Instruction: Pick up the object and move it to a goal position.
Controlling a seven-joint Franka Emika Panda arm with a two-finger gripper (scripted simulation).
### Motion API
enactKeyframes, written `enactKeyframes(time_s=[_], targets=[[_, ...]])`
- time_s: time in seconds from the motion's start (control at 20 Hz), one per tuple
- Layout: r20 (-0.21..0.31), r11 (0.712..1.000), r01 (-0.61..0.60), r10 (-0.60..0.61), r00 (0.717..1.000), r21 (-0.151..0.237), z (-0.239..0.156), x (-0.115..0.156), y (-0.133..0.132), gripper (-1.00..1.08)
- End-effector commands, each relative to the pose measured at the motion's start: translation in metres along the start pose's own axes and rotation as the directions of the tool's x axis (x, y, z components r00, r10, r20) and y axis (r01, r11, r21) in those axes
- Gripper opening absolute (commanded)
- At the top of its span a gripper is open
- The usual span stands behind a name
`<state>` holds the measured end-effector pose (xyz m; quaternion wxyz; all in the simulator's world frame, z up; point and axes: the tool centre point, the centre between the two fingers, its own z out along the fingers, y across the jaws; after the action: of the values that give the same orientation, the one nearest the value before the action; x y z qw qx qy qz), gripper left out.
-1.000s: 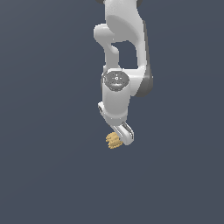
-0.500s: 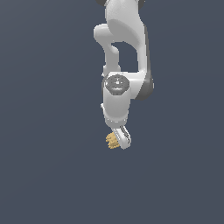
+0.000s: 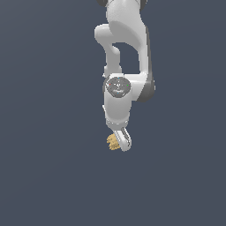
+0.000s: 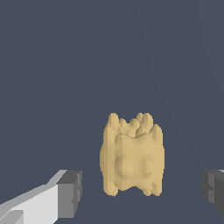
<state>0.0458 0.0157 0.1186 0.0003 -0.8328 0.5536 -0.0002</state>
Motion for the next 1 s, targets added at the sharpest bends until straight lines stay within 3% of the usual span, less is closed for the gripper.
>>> enactKeyframes(time_s=[0.0,0.35,0.65,0.7,0.95], targets=[[0.0,1.0,-0.001,0.001,1.0,-0.001,0.006,0.0,0.0,1.0],[0.0,1.0,-0.004,0.004,1.0,-0.001,0.041,0.0,0.002,1.0],[0.0,1.0,-0.004,0.004,1.0,-0.001,0.049,0.0,0.0,1.0],[0.0,1.0,-0.004,0.004,1.0,-0.001,0.049,0.0,0.0,-1.0],[0.0,1.0,-0.004,0.004,1.0,-0.001,0.049,0.0,0.0,-1.0]])
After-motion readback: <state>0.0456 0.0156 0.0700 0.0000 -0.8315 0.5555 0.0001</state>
